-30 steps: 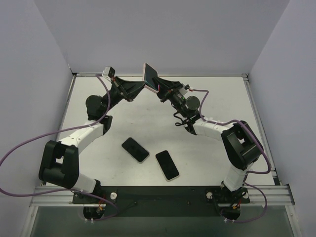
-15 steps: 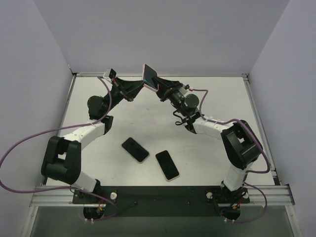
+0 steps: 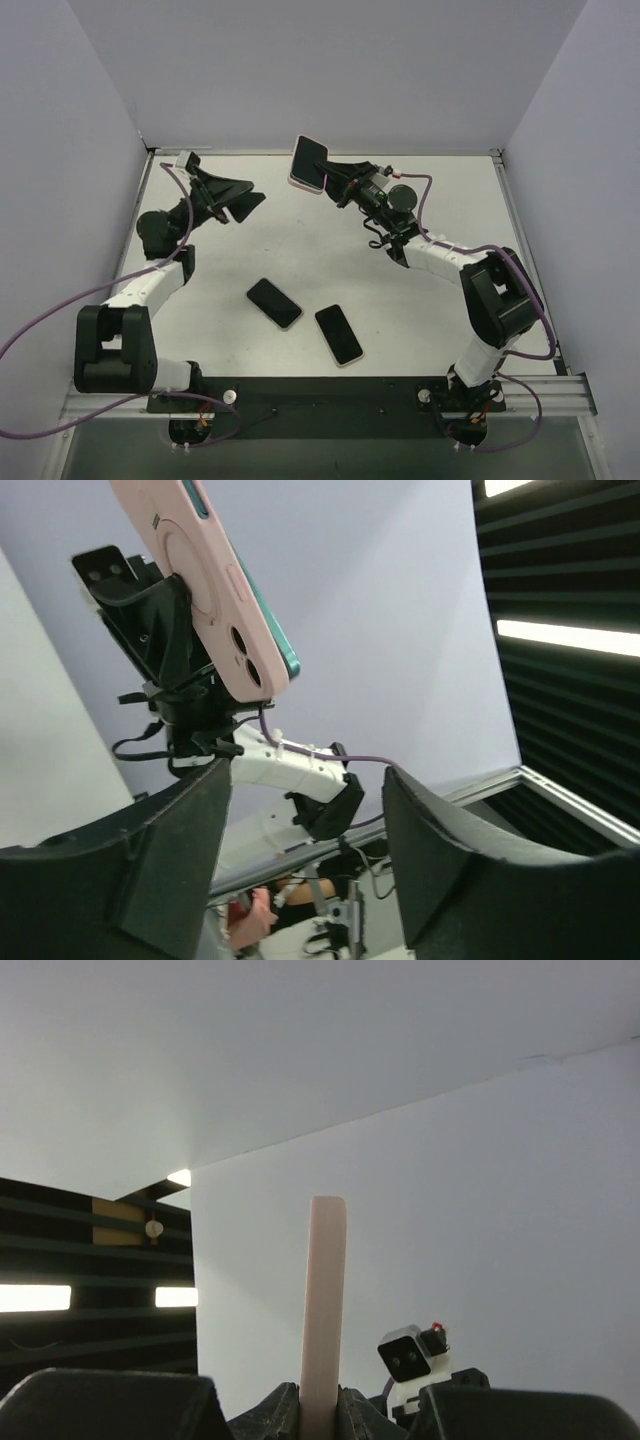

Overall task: Take the phone out of the phone case
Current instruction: Remove the phone case from the phone.

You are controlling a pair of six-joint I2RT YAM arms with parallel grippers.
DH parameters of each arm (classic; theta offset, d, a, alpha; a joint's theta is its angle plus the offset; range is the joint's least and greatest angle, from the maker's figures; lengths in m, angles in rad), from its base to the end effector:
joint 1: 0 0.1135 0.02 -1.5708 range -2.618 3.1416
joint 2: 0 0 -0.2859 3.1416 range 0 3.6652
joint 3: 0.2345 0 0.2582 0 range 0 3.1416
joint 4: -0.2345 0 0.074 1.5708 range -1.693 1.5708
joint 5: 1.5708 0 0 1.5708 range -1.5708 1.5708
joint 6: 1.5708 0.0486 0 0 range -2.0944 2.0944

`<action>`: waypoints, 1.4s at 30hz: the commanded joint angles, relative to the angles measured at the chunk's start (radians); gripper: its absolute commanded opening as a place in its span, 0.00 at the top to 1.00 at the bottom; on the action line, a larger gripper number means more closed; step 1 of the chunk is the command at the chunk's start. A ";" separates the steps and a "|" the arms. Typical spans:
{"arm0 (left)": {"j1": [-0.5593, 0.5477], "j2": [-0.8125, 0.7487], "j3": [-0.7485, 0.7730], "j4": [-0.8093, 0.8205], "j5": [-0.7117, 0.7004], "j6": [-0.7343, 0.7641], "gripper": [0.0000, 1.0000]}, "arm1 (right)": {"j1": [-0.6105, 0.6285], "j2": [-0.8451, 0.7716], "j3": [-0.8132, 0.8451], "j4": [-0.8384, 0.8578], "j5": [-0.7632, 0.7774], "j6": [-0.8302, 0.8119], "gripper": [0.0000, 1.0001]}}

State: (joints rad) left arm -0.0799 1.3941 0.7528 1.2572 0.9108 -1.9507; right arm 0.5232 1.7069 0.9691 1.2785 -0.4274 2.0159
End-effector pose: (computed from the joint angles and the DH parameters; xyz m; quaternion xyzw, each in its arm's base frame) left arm 0.2876 -0.0615 0.3527 -0.1003 0.5593 -0.7843 0.2489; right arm 0.3246 0.2105 0.3331 0.1913 0.4787 0.8432 0.1526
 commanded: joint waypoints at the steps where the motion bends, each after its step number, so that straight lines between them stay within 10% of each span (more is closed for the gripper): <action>1: 0.074 -0.102 -0.026 0.161 0.102 0.077 0.22 | -0.034 -0.067 -0.009 0.389 -0.019 0.018 1.00; 13: -0.090 -0.210 0.317 -1.181 -0.085 0.940 0.14 | -0.028 -0.052 0.036 0.389 -0.062 -0.023 1.00; 42: -0.138 -0.101 0.279 -0.998 -0.158 0.740 0.37 | 0.012 -0.033 0.049 0.389 -0.051 -0.034 1.00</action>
State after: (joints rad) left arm -0.2146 1.2850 1.0206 0.2642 0.7738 -1.2053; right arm 0.5205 1.7039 0.9539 1.2270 -0.4683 1.9846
